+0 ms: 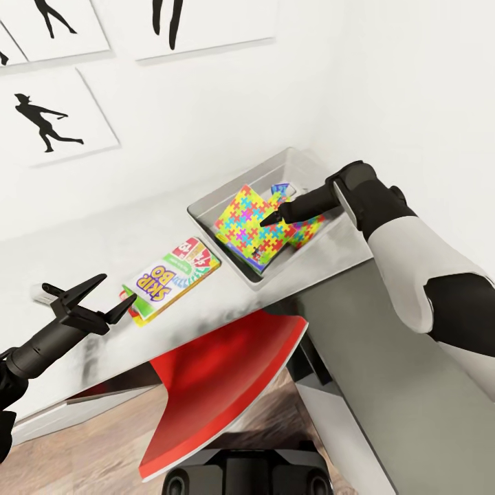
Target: Put all the toys in the child's room - the three board games (two on the bed and one on the table), the two jigsaw puzzles on the table, and the tennis ball on the table - inside the toy box on the table in the child's room.
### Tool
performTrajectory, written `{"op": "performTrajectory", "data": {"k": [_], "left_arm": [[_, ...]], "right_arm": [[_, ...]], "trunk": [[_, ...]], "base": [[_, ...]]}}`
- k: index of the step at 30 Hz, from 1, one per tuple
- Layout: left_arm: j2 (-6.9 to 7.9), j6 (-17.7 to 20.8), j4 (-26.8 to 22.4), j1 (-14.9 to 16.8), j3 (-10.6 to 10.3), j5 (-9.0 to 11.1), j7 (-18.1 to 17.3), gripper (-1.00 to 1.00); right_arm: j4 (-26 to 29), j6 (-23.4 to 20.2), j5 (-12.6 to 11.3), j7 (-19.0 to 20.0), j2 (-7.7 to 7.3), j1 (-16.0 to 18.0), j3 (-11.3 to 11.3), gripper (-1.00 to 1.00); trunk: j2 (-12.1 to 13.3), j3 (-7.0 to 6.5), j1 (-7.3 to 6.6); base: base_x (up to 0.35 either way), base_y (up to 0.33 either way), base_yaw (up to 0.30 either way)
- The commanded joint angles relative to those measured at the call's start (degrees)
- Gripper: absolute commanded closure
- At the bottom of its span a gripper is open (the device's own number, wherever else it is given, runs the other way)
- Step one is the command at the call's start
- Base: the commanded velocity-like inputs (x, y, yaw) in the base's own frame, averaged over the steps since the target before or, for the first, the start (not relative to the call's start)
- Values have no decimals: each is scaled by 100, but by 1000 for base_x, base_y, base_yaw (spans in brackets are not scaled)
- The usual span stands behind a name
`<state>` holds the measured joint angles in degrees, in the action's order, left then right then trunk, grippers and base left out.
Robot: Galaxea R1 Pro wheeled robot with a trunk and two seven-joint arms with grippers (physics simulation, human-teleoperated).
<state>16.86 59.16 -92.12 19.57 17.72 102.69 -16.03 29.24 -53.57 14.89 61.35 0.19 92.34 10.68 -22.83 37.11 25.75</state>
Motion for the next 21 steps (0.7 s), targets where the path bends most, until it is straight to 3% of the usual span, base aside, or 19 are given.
{"op": "performTrajectory", "data": {"k": [1, 21], "left_arm": [[1, 16, 2, 5, 4, -48, -49, -100], [1, 16, 1, 11, 4, -48, -47, -100]], "right_arm": [[6, -22, 56, 44, -3, 4, -4, 100], [14, -22, 24, 44, -27, 41, -4, 100]], "trunk": [[-9, 8, 3], [-9, 124, 3]], "base": [[0, 0, 0], [0, 0, 0]]}}
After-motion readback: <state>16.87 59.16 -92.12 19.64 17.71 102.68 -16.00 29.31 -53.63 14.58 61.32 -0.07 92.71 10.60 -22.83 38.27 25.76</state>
